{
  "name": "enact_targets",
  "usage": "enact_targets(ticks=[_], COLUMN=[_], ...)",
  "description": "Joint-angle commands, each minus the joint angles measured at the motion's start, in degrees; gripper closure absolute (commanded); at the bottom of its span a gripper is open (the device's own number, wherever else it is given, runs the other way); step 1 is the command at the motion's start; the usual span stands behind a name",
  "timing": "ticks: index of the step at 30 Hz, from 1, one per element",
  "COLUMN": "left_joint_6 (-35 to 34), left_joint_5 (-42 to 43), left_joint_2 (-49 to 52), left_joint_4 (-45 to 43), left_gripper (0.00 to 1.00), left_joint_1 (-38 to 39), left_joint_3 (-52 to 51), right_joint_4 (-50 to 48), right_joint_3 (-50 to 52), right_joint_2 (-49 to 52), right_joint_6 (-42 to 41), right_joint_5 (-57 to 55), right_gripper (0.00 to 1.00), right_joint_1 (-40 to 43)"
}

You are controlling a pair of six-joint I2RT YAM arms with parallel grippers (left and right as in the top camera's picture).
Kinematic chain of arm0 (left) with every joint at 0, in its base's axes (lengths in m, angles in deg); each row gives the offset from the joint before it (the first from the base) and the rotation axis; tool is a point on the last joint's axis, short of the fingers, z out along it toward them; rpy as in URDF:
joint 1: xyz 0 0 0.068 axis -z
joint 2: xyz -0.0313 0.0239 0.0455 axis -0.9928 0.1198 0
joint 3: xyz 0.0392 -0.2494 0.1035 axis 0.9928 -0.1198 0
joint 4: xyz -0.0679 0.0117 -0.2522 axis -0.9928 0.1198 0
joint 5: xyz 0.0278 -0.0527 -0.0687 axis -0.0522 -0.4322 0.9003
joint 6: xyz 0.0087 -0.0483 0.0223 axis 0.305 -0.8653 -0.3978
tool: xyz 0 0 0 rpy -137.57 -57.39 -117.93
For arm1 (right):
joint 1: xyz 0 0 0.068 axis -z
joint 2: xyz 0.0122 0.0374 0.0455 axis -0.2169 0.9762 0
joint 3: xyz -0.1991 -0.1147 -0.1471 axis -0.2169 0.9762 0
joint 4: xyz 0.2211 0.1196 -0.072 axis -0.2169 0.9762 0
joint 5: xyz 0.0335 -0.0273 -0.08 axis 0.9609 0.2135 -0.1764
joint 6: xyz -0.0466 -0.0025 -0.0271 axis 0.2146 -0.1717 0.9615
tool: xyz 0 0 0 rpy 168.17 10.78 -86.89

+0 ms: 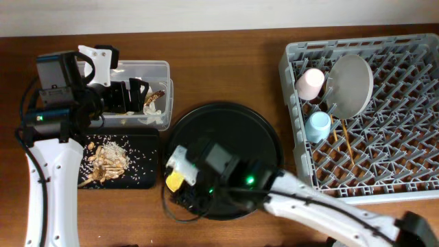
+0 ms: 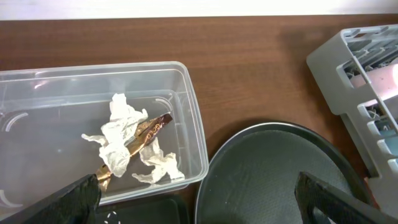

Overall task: Sort waste into correct bins and load items into the dishwasher rack
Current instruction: 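Move the right gripper to the yellow bowl on the round tray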

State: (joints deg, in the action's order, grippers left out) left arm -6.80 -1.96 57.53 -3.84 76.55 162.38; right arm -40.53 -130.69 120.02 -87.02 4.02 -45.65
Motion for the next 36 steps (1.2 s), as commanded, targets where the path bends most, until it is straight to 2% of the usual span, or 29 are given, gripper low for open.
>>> enact_targets(ticks=[1,7,10,14,15,25,26,27,30,33,36], left_joint_6=[0.68,0.68,0.68,0.68,0.68,0.68,0.68,0.68,0.68,0.68,0.68], left_joint_5=[-0.02,0.00,-0.02,-0.02,0.00,0.00,-0.02,-0.02,-0.02,0.00,0.00], left_joint_2=[-0.33,-0.33,-0.33,-0.33,-0.33,-0.33,-0.33,-0.33,-0.33,-0.33,-0.33], left_joint_4=[-0.09,-0.09,-0.09,-0.09,-0.09,-0.09,-0.09,-0.09,-0.09,-0.09,-0.09], left_gripper=[0.01,0.01,0.01,0.01,0.01,0.01,0.01,0.01,0.01,0.01,0.01], left_joint_1=[-0.26,-0.26,-0.26,-0.26,-0.26,-0.26,-0.26,-0.26,-0.26,-0.26,-0.26], left_joint_3=[0.83,0.83,0.83,0.83,0.83,0.83,0.83,0.83,0.83,0.83,0.83], right_joint_4=[-5.49,-13.44,-13.64,-13.27,-13.25,-10.58,-9.79,-8.17,-3.45,1.49,5.64], right_joint_3=[2.91,3.06,3.06,3.06,3.06,3.04,3.02,2.82,2.08,1.75,1.75], right_joint_2=[5.42,17.75,20.92,20.41,20.09,18.93,18.69,18.23,16.15,13.11,11.41], right_joint_6=[0.02,0.07,0.04,0.02,0.02,-0.76,-0.76,-0.76,-0.76,-0.79,-0.79], right_joint_5=[-7.50,-7.85,-7.80,-7.34,-6.84,-7.74,-8.31,-9.64,-13.07,-17.81,-20.15], right_gripper=[0.32,0.33,0.40,0.62,0.64,0.66,0.68,0.75,0.80,0.90,0.91], right_joint_1=[-2.64,-3.32,-3.32,-3.32,-3.32,-2.93,-2.80,-2.51,-1.75,-0.61,0.33])
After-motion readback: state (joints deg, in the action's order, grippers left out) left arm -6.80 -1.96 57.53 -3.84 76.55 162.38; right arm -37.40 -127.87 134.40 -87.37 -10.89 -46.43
